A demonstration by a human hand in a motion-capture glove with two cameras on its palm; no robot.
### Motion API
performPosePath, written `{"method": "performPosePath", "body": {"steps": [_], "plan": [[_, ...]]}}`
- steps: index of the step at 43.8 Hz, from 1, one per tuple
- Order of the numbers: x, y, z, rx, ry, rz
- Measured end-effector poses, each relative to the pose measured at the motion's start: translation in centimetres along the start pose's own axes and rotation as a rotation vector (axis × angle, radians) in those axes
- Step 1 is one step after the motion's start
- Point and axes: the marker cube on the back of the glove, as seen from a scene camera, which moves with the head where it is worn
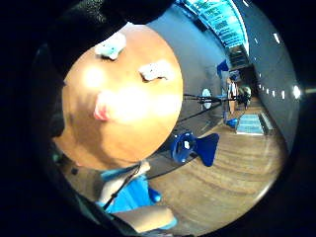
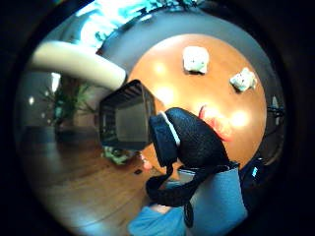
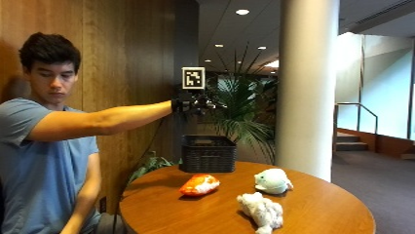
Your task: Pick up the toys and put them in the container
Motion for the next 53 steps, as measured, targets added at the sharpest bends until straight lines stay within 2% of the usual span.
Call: {"method": "performPosePath", "body": {"steps": [5,10,14,20,29,36,38,41,43,50,53], "plan": [[0.2,0.2,0.1,-0.003,0.0,-0.032],[1.7,-0.4,0.6,0.0,0.066,0.146],[3.0,-0.3,0.9,-0.003,0.087,0.159],[4.1,0.5,1.5,-0.033,0.079,0.006],[6.5,0.5,3.6,-0.078,0.12,0.146],[7.7,1.5,5.5,-0.113,0.122,-0.006],[8.1,1.4,6.2,-0.126,0.095,0.038],[9.0,1.0,7.9,-0.15,0.094,0.188],[9.6,1.1,9.0,-0.166,0.111,0.211],[11.4,2.0,12.7,-0.222,0.174,0.082],[12.2,2.2,14.5,-0.255,0.203,0.087]]}}
